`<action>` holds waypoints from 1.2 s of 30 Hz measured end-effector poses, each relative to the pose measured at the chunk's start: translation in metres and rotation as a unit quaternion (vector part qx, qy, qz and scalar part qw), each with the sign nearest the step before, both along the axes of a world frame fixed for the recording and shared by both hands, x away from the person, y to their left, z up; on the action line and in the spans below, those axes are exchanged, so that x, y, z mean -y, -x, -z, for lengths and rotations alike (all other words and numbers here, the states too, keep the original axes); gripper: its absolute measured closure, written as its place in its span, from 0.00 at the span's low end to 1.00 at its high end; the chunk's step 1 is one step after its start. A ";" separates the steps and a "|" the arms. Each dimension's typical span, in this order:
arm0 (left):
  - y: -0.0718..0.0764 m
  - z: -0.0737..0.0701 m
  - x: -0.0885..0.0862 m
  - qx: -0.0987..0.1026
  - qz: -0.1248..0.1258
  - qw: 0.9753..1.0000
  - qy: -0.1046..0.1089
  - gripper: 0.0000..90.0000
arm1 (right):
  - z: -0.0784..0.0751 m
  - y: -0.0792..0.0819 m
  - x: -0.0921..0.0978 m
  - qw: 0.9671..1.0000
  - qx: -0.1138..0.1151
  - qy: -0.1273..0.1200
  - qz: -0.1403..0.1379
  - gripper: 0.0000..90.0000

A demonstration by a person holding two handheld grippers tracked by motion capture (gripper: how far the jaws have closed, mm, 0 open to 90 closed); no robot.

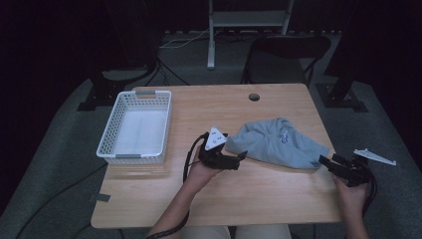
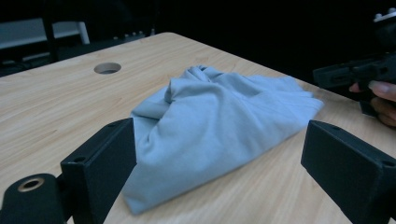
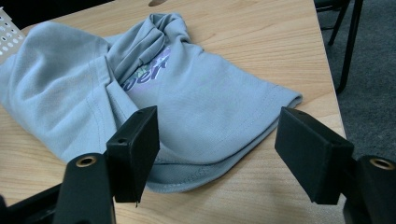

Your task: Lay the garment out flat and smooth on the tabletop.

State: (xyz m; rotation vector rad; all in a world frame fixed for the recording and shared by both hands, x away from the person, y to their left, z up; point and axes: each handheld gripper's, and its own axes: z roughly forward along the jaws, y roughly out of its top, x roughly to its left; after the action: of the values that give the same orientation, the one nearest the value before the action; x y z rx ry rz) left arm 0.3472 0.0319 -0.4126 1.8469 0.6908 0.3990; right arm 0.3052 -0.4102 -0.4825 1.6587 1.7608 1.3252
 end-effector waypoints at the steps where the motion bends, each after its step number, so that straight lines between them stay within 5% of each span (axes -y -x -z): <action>1: -0.006 -0.002 0.004 -0.002 0.003 1.000 -0.005 0.13 | 0.000 0.000 0.000 1.000 0.000 0.000 -0.001 0.33; 7: -0.024 -0.006 0.027 -0.002 0.014 0.999 -0.030 0.13 | 0.000 0.000 0.000 1.000 0.002 0.001 0.000 0.33; 13: -0.049 0.006 0.050 -0.035 0.025 0.998 -0.039 0.13 | 0.000 0.000 -0.002 1.000 -0.002 0.006 -0.004 0.33; 23: -0.079 0.018 0.063 -0.076 0.019 0.996 -0.051 0.16 | 0.000 0.000 -0.002 1.000 -0.003 0.005 -0.008 0.33; 27: -0.086 0.024 0.069 -0.094 0.038 0.993 -0.057 0.19 | 0.000 -0.001 -0.002 1.000 -0.003 0.005 -0.008 0.33; 30: -0.087 0.028 0.072 -0.097 0.058 0.992 -0.063 0.27 | 0.000 -0.001 -0.002 1.000 -0.003 0.006 -0.008 0.33; 36: -0.081 0.032 0.077 -0.096 0.095 0.988 -0.075 0.71 | 0.000 -0.001 -0.002 1.000 -0.005 0.007 -0.009 0.33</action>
State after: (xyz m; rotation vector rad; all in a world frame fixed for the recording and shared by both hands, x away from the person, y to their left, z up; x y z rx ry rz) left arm 0.4286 -0.0447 -0.4449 2.0924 0.6204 0.1536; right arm 0.3062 -0.4081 -0.4828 1.6471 1.7908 1.3116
